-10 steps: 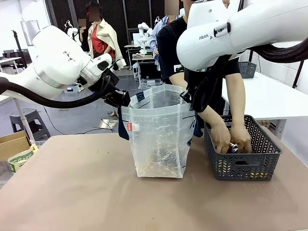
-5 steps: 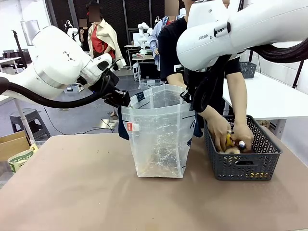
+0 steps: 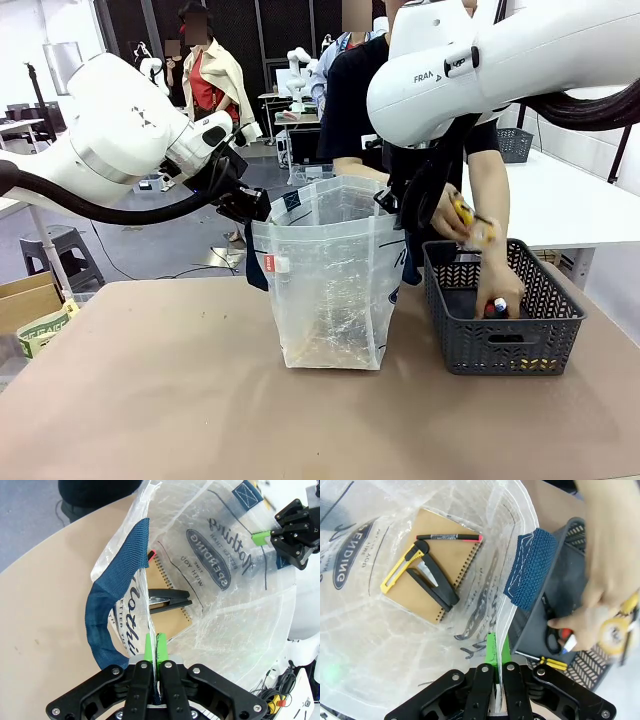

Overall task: Transfer purchased items from the store into the shopping bag.
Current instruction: Move the Reusable shopping bag to the right side of the table.

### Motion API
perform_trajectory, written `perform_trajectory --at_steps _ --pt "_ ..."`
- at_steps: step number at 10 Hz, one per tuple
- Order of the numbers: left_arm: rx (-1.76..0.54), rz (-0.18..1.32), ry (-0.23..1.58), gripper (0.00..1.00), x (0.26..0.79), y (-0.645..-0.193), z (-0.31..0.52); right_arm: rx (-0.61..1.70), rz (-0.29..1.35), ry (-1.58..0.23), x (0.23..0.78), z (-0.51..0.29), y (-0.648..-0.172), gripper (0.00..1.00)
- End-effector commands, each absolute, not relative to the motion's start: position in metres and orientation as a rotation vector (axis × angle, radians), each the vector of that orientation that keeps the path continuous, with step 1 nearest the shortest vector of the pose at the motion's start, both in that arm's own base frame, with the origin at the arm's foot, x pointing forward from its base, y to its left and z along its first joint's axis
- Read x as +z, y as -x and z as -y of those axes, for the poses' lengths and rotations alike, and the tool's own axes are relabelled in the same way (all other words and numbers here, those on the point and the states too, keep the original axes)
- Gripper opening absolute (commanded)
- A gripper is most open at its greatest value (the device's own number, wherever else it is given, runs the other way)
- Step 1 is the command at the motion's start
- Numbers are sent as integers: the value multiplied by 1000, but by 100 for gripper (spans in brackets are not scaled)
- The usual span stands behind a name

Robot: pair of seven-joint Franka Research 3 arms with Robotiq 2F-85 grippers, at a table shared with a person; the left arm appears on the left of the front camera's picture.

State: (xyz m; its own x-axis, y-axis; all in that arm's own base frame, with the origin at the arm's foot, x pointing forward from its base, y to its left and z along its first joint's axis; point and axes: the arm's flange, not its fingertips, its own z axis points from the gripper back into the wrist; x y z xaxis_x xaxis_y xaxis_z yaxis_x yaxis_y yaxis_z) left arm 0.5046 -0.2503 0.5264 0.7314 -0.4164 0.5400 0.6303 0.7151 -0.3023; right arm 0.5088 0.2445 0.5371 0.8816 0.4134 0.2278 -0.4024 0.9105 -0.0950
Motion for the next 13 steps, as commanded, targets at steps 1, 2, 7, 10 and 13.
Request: perform_trajectory --at_steps 1,2,7,10,13 --pt "-601 471 495 0 529 -505 249 418 244 46 537 -243 -510 0" --pt "-601 471 495 0 529 -505 249 418 244 46 537 -243 -510 0" --pt "-601 471 495 0 529 -505 249 418 244 46 537 -243 -510 0" --pt "-601 471 495 0 529 -505 249 418 244 46 537 -243 -510 0" --pt "-601 471 495 0 529 -505 249 418 244 46 537 -243 -510 0"
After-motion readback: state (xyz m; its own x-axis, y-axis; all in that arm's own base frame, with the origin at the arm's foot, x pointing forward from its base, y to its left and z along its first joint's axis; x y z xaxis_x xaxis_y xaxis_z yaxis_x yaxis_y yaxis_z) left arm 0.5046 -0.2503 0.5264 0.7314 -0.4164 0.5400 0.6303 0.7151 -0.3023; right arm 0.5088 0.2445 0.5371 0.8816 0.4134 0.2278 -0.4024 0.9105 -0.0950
